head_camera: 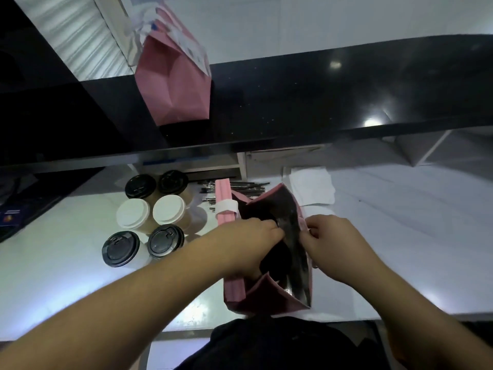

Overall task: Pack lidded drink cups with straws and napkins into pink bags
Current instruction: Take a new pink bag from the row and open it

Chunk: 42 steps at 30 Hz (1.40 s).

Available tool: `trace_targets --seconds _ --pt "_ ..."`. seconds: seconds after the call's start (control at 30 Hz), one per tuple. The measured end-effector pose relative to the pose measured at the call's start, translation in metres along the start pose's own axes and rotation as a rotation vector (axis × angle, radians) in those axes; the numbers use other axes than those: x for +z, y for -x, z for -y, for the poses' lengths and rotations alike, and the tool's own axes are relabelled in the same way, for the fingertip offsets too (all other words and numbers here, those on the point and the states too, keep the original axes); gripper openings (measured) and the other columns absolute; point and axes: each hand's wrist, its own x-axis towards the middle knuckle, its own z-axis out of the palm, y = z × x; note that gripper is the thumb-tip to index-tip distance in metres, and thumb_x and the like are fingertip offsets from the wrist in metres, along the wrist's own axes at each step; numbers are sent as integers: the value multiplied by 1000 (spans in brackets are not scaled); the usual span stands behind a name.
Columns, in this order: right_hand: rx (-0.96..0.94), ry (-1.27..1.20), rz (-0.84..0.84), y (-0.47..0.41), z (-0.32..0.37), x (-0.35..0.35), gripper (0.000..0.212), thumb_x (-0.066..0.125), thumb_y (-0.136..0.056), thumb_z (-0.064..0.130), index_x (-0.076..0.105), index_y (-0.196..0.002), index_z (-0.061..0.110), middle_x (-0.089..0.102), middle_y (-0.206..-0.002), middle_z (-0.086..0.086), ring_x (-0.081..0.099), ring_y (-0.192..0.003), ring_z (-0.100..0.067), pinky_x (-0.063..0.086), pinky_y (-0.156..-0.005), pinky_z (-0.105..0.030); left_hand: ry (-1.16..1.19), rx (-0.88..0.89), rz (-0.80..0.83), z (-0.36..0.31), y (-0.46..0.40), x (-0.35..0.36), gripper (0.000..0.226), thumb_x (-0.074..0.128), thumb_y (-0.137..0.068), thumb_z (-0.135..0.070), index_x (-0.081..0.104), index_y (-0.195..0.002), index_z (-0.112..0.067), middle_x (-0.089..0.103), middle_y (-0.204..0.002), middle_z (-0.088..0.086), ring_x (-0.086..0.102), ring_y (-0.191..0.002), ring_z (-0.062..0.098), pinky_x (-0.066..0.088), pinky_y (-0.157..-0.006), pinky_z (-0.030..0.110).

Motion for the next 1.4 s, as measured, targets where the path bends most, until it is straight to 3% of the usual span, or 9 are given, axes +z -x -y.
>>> trace_targets --seconds 0.43,0.67,0.8,0.93,1.03,1.17,1.27,1.33,1.4 --pt "-11 -33 -3 1 -4 2 34 53 -97 32 59 -72 10 68 -58 -4 66 -56 -20 57 -60 -46 -71 22 -28 -2 -11 50 72 64 -85 4 37 -149 -12 43 -135 12 49 -113 31 57 -83 46" --pt "38 19 -34 1 0 3 26 53 -86 30 59 -69 11 65 -57 -3 63 -55 -20 50 -53 -39 19 62 -5 11 -17 61 71 79 -87 -21 47 -151 -21 48 -139 5 53 -118 29 54 -94 43" --pt "38 84 -39 -4 3 7 27 54 -86 28 57 -71 6 61 -61 -8 59 -59 -27 39 -48 -35 -115 206 -51 7 -26 69 49 75 -89 -21 58 -135 -19 56 -125 0 51 -109 18 29 -85 24" --pt "52 111 -26 -9 5 10 31 50 -95 27 57 -70 9 63 -66 -7 60 -61 -24 38 -47 -31 -88 146 51 12 -28 60 54 72 -94 -19 52 -144 -20 50 -133 4 57 -114 28 48 -96 34" --pt "90 63 -28 -9 5 8 34 47 -99 27 58 -72 9 66 -67 -7 67 -62 -25 56 -57 -39 64 100 110 13 -16 26 59 71 -94 -34 50 -149 -24 53 -140 2 58 -120 27 52 -97 41" --pt "147 33 -40 -10 2 1 32 47 -97 23 58 -71 7 66 -64 -10 67 -62 -30 58 -61 -47 322 103 -409 26 17 -28 24 54 -96 -50 63 -115 -38 64 -108 -17 59 -97 1 49 -79 21" --pt "190 28 -65 -12 -3 -4 33 47 -98 24 60 -73 6 67 -64 -9 66 -61 -30 58 -60 -49 520 -201 -805 60 35 -35 9 53 -96 -47 59 -98 -40 61 -87 -22 59 -81 -2 43 -64 13" --pt "206 33 -88 -13 -6 -8 34 48 -99 25 61 -72 10 66 -61 -6 65 -58 -27 57 -59 -46 552 -447 -855 93 34 -22 4 60 -97 -37 58 -99 -40 63 -86 -20 61 -77 0 45 -63 19" --pt "227 41 -97 -15 -10 -12 37 48 -99 26 62 -70 9 66 -59 -6 66 -57 -26 57 -56 -43 507 -587 -720 125 24 2 11 63 -97 -28 63 -107 -35 67 -95 -14 64 -83 8 49 -69 30"
